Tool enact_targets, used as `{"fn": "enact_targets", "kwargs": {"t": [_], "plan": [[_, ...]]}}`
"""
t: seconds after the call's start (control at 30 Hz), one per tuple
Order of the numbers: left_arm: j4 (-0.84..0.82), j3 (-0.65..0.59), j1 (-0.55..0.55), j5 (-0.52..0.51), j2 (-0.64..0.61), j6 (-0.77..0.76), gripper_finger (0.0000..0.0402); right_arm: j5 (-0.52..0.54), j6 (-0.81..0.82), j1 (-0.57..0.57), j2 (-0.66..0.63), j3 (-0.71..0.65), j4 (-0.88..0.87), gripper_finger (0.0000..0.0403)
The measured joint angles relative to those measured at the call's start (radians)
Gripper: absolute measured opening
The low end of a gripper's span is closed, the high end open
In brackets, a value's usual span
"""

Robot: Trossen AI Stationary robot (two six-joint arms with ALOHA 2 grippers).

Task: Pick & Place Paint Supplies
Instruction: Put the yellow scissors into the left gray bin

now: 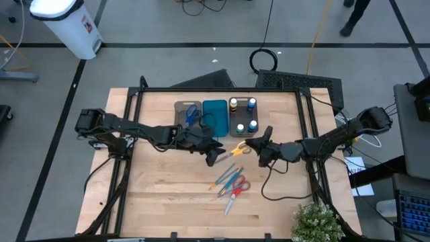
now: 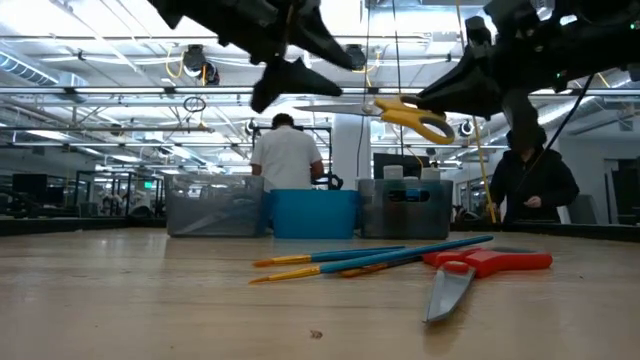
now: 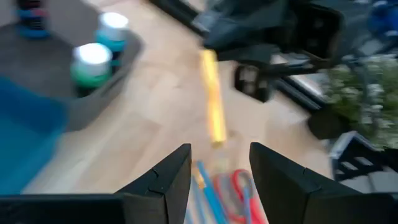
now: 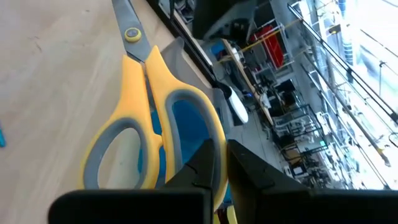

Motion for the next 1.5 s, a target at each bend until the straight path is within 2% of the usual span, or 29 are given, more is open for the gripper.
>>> {"fn": "enact_targets", "kwargs": {"t": [0.17,0.33,0.87,1.13,1.27,1.43,1.5], "plan": [[0.158,0.0,0.012,0.104,0.087,0.019,0.0173,0.0,-0.014,-0.006,0.028,0.002,0.023,0.0012],[0.149,0.017,0.046,0.201,0.117,-0.02,0.0173,0.0,-0.017,-0.006,0.06,0.002,0.035,0.0013],[0.085,0.017,0.046,0.146,0.118,0.03,0.0173,-0.006,-0.019,-0.012,0.072,0.002,0.167,0.0013],[0.08,0.017,0.047,0.138,0.118,0.061,0.017,-0.007,-0.018,-0.012,0.073,0.002,0.167,0.0013],[0.081,0.017,0.047,0.138,0.118,0.079,0.0131,-0.007,-0.017,-0.012,0.073,0.002,0.165,0.0013],[0.083,0.017,0.047,0.138,0.118,0.106,0.003,-0.004,-0.015,-0.012,0.073,0.002,0.161,0.0013],[0.087,0.017,0.047,0.136,0.118,0.124,0.0025,-0.004,-0.012,-0.012,0.073,0.002,0.159,0.0015]]}}
